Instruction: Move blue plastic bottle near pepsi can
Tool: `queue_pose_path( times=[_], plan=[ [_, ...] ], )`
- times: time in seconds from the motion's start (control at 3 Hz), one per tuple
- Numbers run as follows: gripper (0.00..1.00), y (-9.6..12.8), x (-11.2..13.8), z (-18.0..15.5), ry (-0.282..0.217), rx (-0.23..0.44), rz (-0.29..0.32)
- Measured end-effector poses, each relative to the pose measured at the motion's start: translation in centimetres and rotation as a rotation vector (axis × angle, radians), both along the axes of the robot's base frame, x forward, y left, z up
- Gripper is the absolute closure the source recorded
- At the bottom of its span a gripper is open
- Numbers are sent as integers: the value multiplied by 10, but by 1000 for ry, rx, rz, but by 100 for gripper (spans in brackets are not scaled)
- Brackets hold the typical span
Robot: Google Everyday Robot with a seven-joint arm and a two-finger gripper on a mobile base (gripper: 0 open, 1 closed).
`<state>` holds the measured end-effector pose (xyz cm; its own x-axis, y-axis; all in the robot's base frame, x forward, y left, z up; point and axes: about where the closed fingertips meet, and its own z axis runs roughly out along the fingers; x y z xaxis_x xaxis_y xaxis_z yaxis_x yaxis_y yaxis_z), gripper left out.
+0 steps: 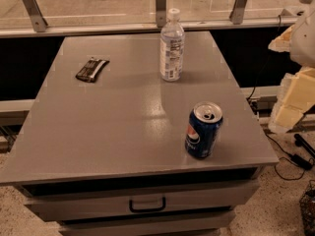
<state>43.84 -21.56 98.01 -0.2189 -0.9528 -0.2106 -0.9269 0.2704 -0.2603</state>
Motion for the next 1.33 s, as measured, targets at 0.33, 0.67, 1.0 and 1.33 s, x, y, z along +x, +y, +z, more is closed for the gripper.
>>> queue_pose_path(
  times=[0.33,0.67,1.0,1.33],
  plan=[
    [0,0,0,0,0,0,0],
    [0,2,18,4,-12,23,21],
    [0,0,61,13,-47,85,31],
    [0,15,102,28,-110,177,54]
  ],
)
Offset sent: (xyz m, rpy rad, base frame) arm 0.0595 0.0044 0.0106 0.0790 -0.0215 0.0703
